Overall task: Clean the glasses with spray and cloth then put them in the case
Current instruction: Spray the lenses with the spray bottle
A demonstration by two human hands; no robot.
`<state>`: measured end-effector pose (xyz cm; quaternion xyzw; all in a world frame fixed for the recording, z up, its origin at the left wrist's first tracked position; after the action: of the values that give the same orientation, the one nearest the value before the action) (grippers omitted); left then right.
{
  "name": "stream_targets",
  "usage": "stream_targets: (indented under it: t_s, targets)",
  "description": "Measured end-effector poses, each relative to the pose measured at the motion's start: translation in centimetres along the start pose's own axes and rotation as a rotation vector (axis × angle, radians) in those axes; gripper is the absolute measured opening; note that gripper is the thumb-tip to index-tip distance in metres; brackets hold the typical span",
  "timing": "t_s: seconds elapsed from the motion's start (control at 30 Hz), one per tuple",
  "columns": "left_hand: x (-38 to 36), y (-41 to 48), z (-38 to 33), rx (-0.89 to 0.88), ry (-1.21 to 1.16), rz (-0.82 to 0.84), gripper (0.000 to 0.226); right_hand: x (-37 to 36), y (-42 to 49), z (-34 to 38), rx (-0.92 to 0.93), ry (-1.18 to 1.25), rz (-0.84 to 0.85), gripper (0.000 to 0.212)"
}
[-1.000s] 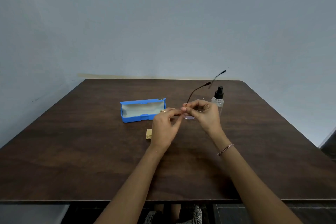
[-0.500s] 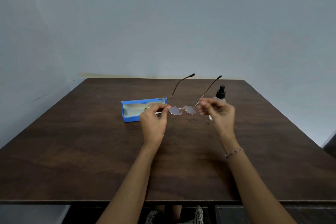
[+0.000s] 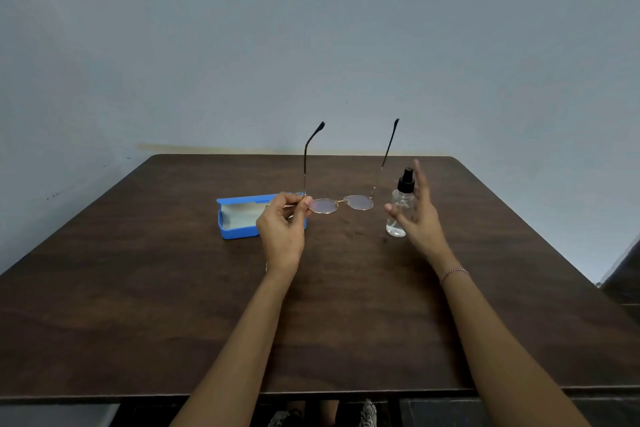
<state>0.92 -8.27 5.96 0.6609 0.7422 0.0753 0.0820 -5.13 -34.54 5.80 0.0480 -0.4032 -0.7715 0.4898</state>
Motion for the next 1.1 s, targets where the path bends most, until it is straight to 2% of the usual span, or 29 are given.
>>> stream_targets:
  t_s: [0.07,0.17,0.23,0.3,0.37,0.43,0.53,0.63,0.7,0.73,0.8,0.87,0.9,0.93,1.03,1.1]
  targets:
    - [-0.9,0.3,-0.5,-0.011,-0.021,0.011,0.013,0.0,0.2,-0.1,0.017,0.001,-0.001,0.082]
    - [-2.8,1.1,-1.2,-0.012,-0.084,0.005,0.007,1.0,-0.2,-0.9,-0.045,0.176,-0.052,0.081]
    - [-4.2,1.7,-1.4,-0.011,-0.107,-0.002,0.006,1.8,-0.5,-1.2,-0.121,0.424,-0.132,0.078]
    - [-5.2,2.3,-1.3,-0.014,-0.1,-0.025,0.006,2.0,-0.7,-1.8,-0.238,0.751,-0.217,0.066]
    - [-5.8,2.8,-0.9,-0.031,-0.079,-0.049,0.006,1.7,-0.8,-1.6,-0.298,1.023,-0.219,0.054]
    - [-6.2,2.9,-0.4,-0.072,-0.046,-0.05,0.007,1.1,-0.5,-0.7,-0.296,1.167,-0.129,0.056]
    - [-6.6,3.2,-0.1,-0.142,0.01,-0.027,0.014,-0.5,-0.3,1.2,-0.241,1.274,0.07,0.072]
    - [-6.5,3.3,-0.5,-0.182,0.02,-0.019,0.014,-2.2,-0.5,3.9,-0.154,1.336,0.229,0.08]
    - [-6.4,3.1,-0.9,-0.213,0.027,-0.021,0.012,-3.1,-0.6,4.5,-0.164,1.282,0.265,0.081]
    - [-6.4,3.0,-1.0,-0.23,0.034,-0.021,0.012,-3.2,-0.6,4.2,-0.153,1.133,0.232,0.08]
    - [-6.5,2.8,-1.1,-0.258,0.041,-0.014,0.01,-2.4,-0.4,3.8,-0.053,0.627,0.153,0.073]
    - [-6.5,2.6,-1.6,-0.309,0.035,-0.002,0.011,-2.4,-0.2,4.9,0.104,0.103,0.172,0.07]
    - [-6.4,2.5,-1.9,-0.341,0.042,-0.006,0.012,-2.8,-0.3,5.4,0.168,-0.06,0.189,0.07]
    - [-6.4,2.3,-2.0,-0.37,0.061,-0.016,0.013,-3.0,-0.3,5.7,0.196,-0.127,0.176,0.069]
    - [-6.4,1.7,-2.5,-0.448,0.146,-0.051,0.012,-2.8,-0.1,6.5,0.196,-0.102,0.073,0.068]
    - [-6.3,1.2,-2.8,-0.494,0.204,-0.091,0.021,-2.8,-0.1,6.7,0.199,-0.122,0.051,0.066]
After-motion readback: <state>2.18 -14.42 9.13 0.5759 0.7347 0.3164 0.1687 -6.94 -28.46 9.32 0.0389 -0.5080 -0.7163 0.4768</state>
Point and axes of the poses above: each hand's wrist, its own y-axis towards the middle knuckle, its own x-axis out of the back of the hand, z = x × y, the point moved 9 cm from there along y, towards the middle knuckle, and after that the axes turned 13 degrees about x, right-handed, at the moved point
